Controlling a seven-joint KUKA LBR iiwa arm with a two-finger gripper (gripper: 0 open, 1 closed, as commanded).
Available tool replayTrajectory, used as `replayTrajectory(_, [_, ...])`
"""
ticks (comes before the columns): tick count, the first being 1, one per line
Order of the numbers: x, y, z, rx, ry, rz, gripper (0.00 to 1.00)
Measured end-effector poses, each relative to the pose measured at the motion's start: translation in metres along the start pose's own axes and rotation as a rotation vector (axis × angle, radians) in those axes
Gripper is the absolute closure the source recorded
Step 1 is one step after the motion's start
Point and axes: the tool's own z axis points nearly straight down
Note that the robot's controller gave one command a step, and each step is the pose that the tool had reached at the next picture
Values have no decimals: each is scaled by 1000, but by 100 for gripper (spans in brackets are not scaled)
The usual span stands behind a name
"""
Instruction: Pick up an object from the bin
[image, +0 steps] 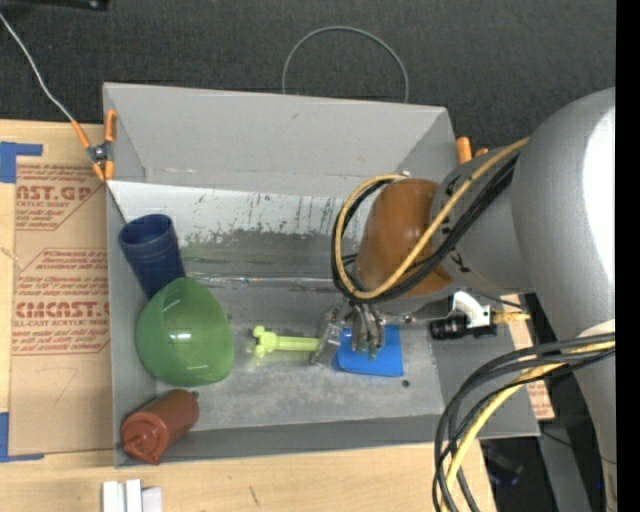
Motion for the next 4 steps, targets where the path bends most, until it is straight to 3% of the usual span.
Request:
replayTrajectory(1, [0, 0, 0, 0, 0, 0, 100])
replayTrajectory(2, [9, 0, -83, 1, 4, -15, 100])
replayTrajectory(3, [1, 3, -39, -2, -6, -119, 100])
replayTrajectory(4, [3, -4, -109, 1, 6, -42, 100])
